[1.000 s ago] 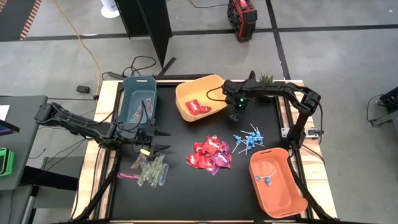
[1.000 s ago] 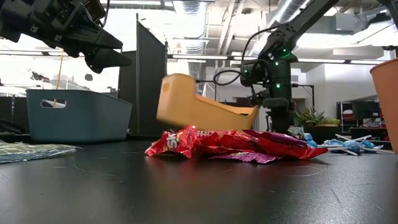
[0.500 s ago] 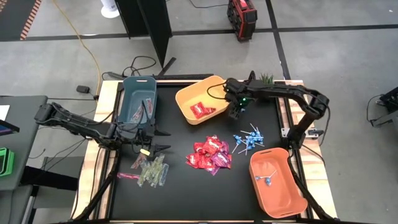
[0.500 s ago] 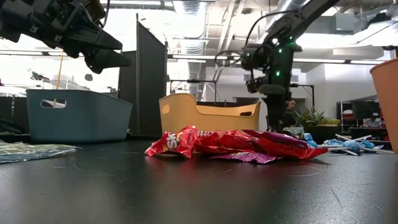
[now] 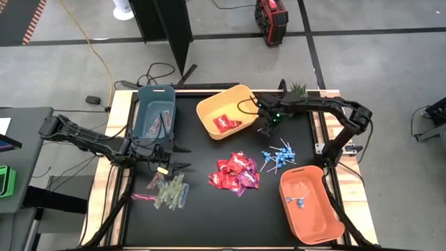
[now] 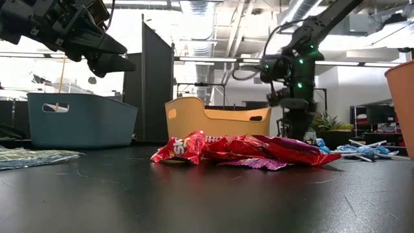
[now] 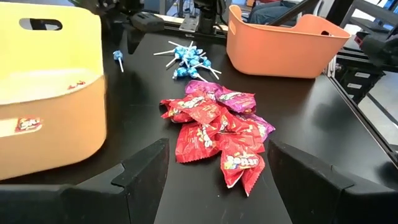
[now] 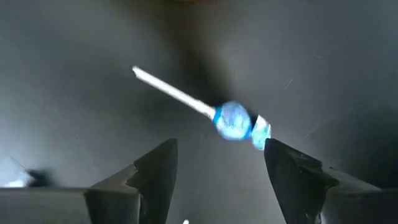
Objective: Sort candy
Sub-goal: Put the blue lollipop into the orange bin
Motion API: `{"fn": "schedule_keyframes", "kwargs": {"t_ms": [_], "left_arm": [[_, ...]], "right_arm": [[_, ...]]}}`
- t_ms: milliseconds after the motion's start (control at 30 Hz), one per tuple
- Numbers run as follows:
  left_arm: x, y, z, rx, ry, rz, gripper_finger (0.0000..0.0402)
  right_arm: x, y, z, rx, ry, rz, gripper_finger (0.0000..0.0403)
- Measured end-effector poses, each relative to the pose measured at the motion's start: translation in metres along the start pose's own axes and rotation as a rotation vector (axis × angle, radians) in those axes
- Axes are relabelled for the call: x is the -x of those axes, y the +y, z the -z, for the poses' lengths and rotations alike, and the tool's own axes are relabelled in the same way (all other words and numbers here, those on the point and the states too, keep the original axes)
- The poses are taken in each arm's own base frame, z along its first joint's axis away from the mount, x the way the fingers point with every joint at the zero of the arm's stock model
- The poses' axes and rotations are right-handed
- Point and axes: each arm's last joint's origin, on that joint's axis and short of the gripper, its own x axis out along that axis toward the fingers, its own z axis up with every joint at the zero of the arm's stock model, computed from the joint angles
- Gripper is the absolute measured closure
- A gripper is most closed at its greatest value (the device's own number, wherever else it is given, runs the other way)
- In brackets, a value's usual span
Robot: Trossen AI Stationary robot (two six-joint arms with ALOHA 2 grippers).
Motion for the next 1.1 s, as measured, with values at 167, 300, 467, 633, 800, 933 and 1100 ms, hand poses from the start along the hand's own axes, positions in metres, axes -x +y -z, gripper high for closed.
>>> {"fn": "schedule_keyframes", "kwargs": {"t_ms": [167,300,467,633,800,933,1100], "left_arm": [[0.000,0.000,0.000,-0.003,0.000,0.000,0.0134],[0.000,0.000,0.000,-0.001,-0.001,0.000,0.0134],[0.000,0.000,0.000,0.003,-0.001,0.000,0.0134],[0.000,0.000,0.000,0.004,0.000,0.000,0.0134],[0.000,0.000,0.001,0.001,0.006,-0.001,0.0134],[0.000,0.000,0.001,0.001,0.007,-0.002,0.0134],[0.000,0.000,0.001,-0.005,0.008,-0.001,0.0134]], "right_arm": [[-0.008,0.003,0.001,0.021,-0.057,0.004,0.0146],[-0.009,0.005,-0.003,0.051,-0.095,-0.002,0.0146],[-0.009,0.004,-0.006,0.042,-0.129,-0.001,0.0146],[-0.005,0.002,-0.009,-0.004,-0.175,-0.028,0.0146],[0.009,0.000,-0.011,-0.035,-0.257,-0.044,0.0146],[0.005,-0.007,-0.002,-0.087,-0.216,-0.042,0.0146],[-0.006,-0.009,0.005,-0.122,-0.195,-0.042,0.0146]]}}
